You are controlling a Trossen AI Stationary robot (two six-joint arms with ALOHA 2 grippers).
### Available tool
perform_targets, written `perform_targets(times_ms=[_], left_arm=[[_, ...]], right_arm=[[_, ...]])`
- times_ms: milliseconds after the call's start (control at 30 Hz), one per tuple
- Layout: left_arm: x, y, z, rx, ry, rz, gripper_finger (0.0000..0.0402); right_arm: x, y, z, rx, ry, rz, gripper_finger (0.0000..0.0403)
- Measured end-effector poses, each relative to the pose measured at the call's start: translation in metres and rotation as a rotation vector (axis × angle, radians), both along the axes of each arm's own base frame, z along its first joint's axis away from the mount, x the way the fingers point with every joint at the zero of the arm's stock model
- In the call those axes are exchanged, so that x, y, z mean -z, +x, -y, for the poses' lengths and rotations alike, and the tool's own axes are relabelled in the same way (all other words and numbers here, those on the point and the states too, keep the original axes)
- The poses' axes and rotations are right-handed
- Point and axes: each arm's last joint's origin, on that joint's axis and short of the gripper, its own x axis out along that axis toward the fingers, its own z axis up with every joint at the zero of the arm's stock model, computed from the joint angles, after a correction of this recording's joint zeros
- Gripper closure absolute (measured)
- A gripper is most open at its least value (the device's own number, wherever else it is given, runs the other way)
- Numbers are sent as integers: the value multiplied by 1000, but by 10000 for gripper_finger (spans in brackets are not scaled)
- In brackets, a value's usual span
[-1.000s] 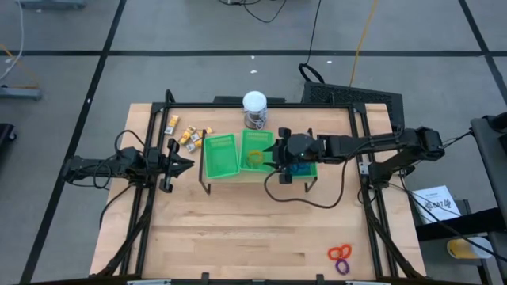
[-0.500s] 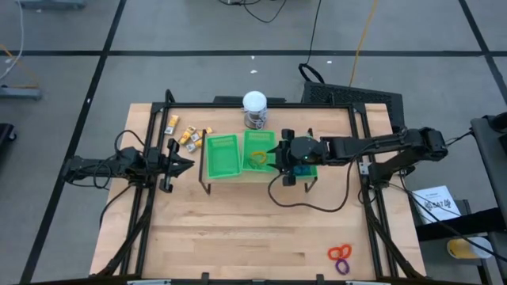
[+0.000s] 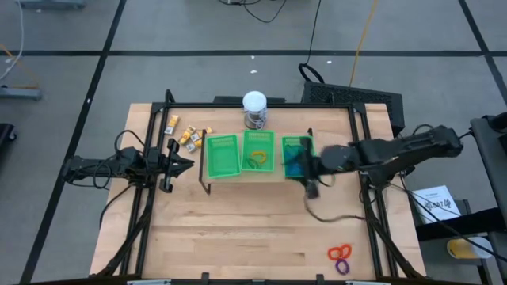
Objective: Pick & Place Office Desk Supplies
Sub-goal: Put the orange spring keychain into the center green bin on the shelf
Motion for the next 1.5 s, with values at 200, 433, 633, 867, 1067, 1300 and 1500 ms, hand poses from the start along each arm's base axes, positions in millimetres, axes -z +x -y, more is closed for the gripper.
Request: perform_targets(times_ms=[200,433,633,867,1067,1300,1500], left_arm=[[0,0,0,0,0,0,357],[0,0,0,0,0,0,357],[0,0,0,0,0,0,357],[0,0,0,0,0,0,357],[0,0,0,0,0,0,357],[0,0,0,0,0,0,357],[0,0,0,0,0,0,357]], right_arm=[[-13,-45,-45,-143,192,-29,232],[-9,-78,-102,-271,531,-194,234],[23,-100,-139,-157,671,-359,245],[85,-115,-149,90,757,-565,261],[142,-132,-141,202,836,-790,263],[185,-148,-131,203,910,-939,265],[198,-155,-130,133,967,-945,266]])
